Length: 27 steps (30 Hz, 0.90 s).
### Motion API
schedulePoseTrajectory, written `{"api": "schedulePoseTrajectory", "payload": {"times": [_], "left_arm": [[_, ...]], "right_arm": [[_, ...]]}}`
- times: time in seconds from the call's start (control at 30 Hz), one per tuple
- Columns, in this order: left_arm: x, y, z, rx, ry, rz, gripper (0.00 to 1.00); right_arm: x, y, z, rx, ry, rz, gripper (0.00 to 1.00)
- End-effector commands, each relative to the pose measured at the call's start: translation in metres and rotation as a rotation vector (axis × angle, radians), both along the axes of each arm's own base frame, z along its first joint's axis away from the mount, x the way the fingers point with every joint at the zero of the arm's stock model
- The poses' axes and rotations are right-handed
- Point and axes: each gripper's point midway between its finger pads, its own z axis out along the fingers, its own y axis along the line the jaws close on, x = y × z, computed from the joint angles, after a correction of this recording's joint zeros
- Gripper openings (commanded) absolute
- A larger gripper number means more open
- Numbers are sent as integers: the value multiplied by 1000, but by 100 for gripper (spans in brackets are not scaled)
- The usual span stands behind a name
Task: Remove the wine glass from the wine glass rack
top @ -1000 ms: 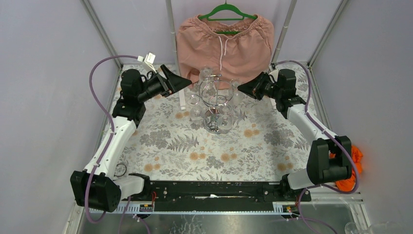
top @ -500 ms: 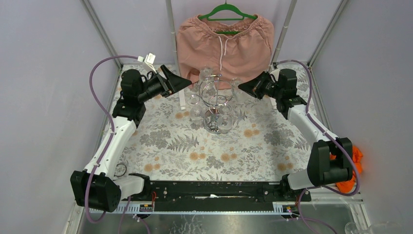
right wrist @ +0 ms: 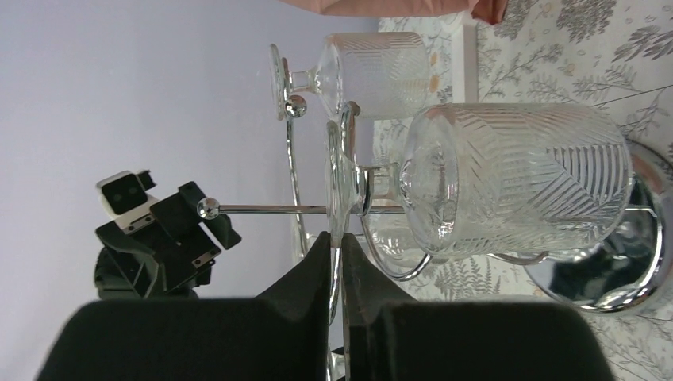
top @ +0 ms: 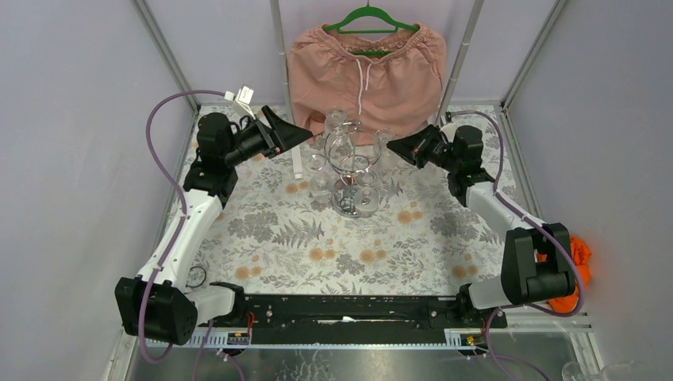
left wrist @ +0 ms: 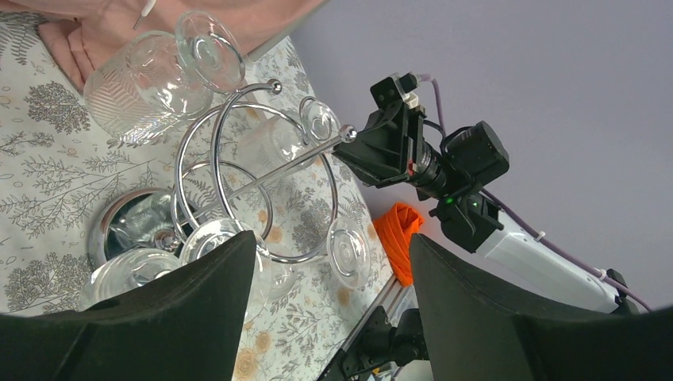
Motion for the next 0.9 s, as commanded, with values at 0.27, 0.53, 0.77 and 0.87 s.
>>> {"api": "schedulePoseTrajectory", "payload": {"times": [0.27, 0.53, 0.77, 0.87], "left_arm": [[3, 0, -1, -7, -27, -12, 78], [4, 0, -4, -9, -20, -12, 77], [4, -1, -6, -9, -17, -15, 77], [4, 0, -8, -6, -15, -14, 77]], "right_arm": [[-14, 7, 55, 148, -159, 49, 0], [-16, 8, 40, 104, -100, 58, 3], [-13, 2, 28, 28, -91, 17, 48], [-13, 2, 31, 13, -101, 21, 50]]}}
